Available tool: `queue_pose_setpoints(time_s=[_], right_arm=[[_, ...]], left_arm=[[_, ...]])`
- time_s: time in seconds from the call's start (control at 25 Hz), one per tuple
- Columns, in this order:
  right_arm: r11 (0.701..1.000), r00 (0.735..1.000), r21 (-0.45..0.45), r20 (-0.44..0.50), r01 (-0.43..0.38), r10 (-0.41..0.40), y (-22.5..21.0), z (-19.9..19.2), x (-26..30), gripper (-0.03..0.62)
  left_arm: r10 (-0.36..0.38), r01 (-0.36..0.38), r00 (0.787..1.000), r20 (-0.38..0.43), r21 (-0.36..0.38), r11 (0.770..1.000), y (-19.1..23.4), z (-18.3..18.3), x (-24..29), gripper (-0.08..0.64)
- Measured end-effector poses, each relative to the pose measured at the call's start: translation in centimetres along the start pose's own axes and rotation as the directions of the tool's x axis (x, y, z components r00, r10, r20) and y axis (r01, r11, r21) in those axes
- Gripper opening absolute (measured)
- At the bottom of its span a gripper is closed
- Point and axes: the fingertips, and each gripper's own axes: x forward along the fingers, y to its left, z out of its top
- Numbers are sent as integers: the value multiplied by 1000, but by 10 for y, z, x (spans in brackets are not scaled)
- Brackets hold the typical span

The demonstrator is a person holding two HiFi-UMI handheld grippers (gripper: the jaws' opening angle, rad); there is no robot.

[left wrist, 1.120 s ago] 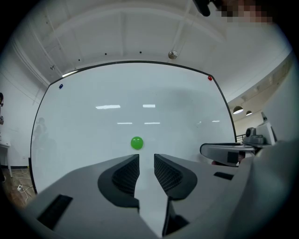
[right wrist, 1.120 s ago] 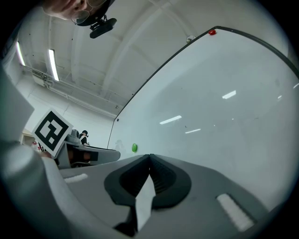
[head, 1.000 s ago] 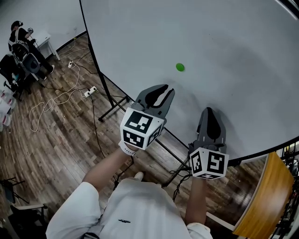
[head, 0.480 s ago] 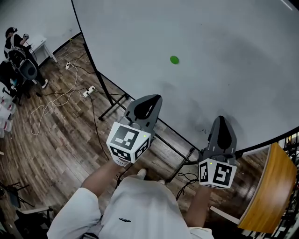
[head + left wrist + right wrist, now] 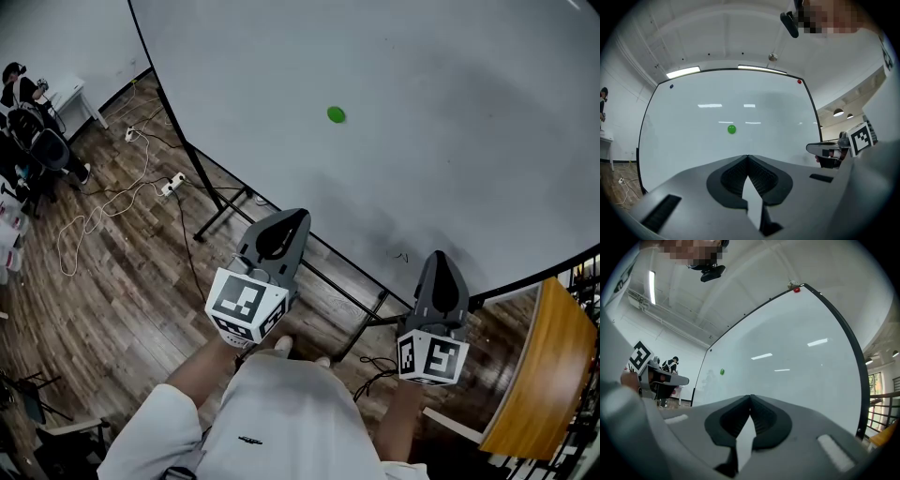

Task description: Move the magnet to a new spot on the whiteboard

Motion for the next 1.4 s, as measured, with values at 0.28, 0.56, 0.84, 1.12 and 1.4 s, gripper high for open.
queue_pose_setpoints(time_s=[0.28,0.56,0.84,1.12,1.4], right_arm=[[1000,1000,27,5,7,-7,-6,-6,-2,11],[999,1000,36,9,-12,11,-2,-4,-2,11],[999,1000,30,7,-18,18,-5,-8,-1,11],[999,1000,25,3,-24,24,-3,-7,-2,11],[999,999,36,-16,-31,32,-5,-21,-4,11]], left_arm=[[-20,20,1000,-24,-12,1000,-11,-14,-1,6],[-34,33,999,-25,-7,999,-15,-14,-2,6],[-21,20,999,-30,-19,1000,-12,-22,1,6],[-26,25,999,-32,-25,999,-15,-23,-2,6],[-27,25,999,-40,-44,999,-15,-26,-5,6]])
